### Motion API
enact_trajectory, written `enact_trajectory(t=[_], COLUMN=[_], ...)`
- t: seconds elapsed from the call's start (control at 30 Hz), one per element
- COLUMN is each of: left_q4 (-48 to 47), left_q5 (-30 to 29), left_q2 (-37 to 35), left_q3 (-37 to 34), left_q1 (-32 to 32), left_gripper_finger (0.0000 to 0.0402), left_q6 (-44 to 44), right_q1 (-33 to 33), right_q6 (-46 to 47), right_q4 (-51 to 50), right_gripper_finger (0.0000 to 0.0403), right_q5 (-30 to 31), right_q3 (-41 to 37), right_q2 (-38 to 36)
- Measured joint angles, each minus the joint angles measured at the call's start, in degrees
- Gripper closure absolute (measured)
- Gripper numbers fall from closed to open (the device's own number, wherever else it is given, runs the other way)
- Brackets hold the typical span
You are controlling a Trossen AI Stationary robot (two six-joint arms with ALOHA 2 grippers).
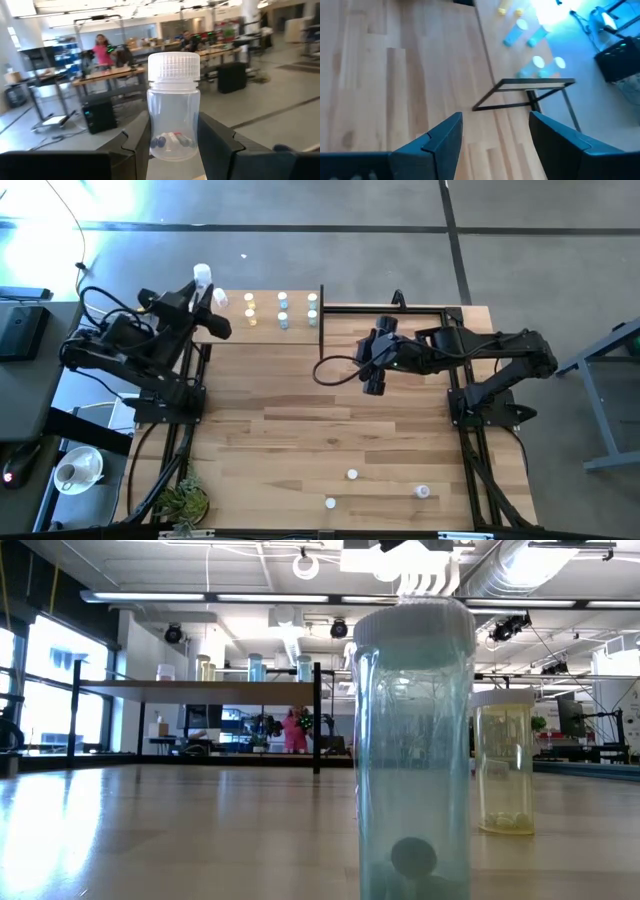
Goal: Pick and place medicine bottles onto shelf by color
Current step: Put the top white pill bottle on the shelf aligned with the other white pill bottle
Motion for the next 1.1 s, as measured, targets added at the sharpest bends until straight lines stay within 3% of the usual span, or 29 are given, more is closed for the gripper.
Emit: enact_trajectory(t=[0.4,0.53,0.7,0.77,0.9,1.1], left_q4=[-0.54,-1.28,-5.72,-9.94,-18.92,-38.97], left_q5=[3.0,8.7,11.88,17.02,33.13,46.0], left_q2=[0.78,0.56,0.72,0.65,0.47,2.7], left_q3=[11.23,13.08,13.35,13.35,15.09,22.08], left_q1=[-13.27,-17.44,-17.17,-15.79,-11.97,0.63], left_gripper_finger=[0.028,0.028,0.028,0.028,0.028,0.028], left_q6=[-3.68,-8.79,-12.47,-17.59,-27.61,-40.45], right_q1=[-5.74,-8.16,-10.12,-10.46,-10.5,-10.35], right_q6=[-3.11,-3.13,-2.64,-2.06,-1.78,-0.03], right_q4=[0.02,-0.94,-2.4,-3.3,-5.09,-6.22], right_gripper_finger=[0.0182,0.0182,0.0182,0.0182,0.0182,0.0182], right_q5=[1.19,0.63,-3.53,-5.7,-6.94,-6.94], right_q3=[-0.01,-0.01,-0.01,-0.01,-0.01,-0.01], right_q2=[0.0,0.0,0.0,0.0,0.0,0.0])
